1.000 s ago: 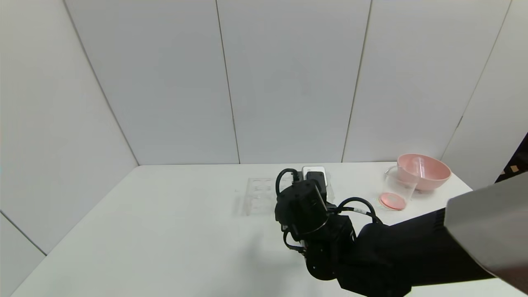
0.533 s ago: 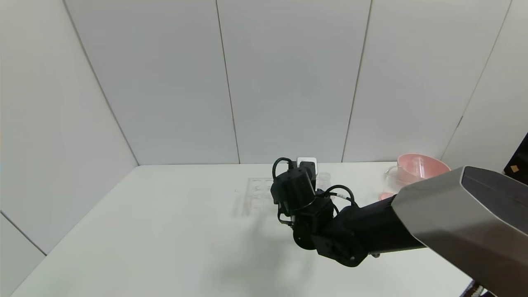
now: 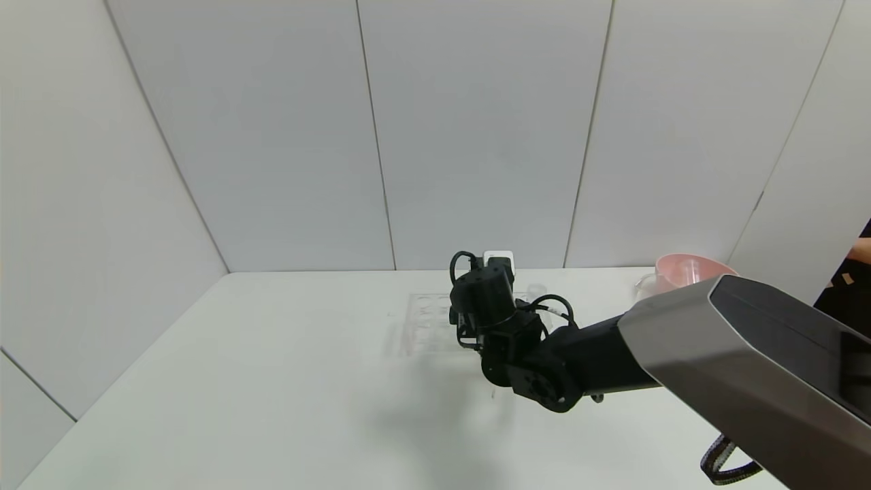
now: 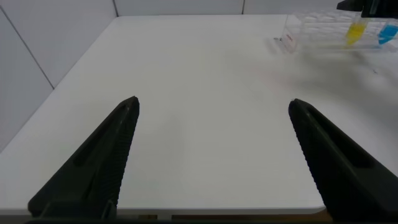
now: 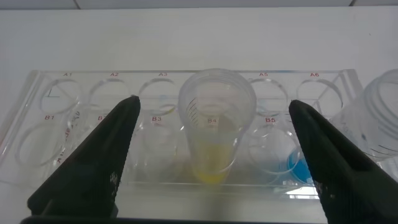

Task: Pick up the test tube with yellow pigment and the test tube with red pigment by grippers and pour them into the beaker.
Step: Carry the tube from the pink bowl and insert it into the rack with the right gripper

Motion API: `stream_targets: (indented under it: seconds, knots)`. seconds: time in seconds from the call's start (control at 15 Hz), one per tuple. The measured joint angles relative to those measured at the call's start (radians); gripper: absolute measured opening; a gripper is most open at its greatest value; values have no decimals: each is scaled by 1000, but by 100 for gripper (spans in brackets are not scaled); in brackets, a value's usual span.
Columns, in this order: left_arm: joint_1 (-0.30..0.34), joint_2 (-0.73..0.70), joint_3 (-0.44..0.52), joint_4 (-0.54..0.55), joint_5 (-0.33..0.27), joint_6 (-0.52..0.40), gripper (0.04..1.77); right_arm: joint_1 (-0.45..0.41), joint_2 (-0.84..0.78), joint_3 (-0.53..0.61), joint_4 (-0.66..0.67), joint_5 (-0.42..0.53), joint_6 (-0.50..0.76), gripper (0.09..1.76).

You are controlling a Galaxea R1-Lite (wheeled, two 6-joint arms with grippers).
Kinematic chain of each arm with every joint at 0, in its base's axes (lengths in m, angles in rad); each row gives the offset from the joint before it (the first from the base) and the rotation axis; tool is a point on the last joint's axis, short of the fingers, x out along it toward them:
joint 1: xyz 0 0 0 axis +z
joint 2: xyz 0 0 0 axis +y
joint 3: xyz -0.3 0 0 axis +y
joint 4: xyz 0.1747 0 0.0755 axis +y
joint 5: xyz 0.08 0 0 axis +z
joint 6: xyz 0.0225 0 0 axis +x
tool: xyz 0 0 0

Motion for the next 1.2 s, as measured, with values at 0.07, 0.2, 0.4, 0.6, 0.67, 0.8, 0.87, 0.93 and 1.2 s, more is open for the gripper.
stream_targets:
  seconds: [0.07,0.2,0.4,0.6,0.67,0.8,0.87,0.93,1.2]
  knots:
    - [0,0,0,0,0,0,172,-6,9,-11,-1,2,-3,171]
    - [0,0,0,0,0,0,172,-16,23,-26,-1,5,-5,171]
    - [0,0,0,0,0,0,172,-24,30,-35,-1,5,-16,171]
    - [0,0,0,0,0,0,172,-27,30,-37,-1,15,-19,171]
    - [0,0,0,0,0,0,172,-27,30,-37,-1,15,-19,171]
    - [0,0,0,0,0,0,172,-24,29,-37,0,15,-23,171]
    - [0,0,0,0,0,0,172,-23,28,-37,0,14,-26,171]
    - [0,0,0,0,0,0,172,-22,27,-37,0,15,-27,171]
    - [0,0,0,0,0,0,172,-17,25,-27,0,13,-30,171]
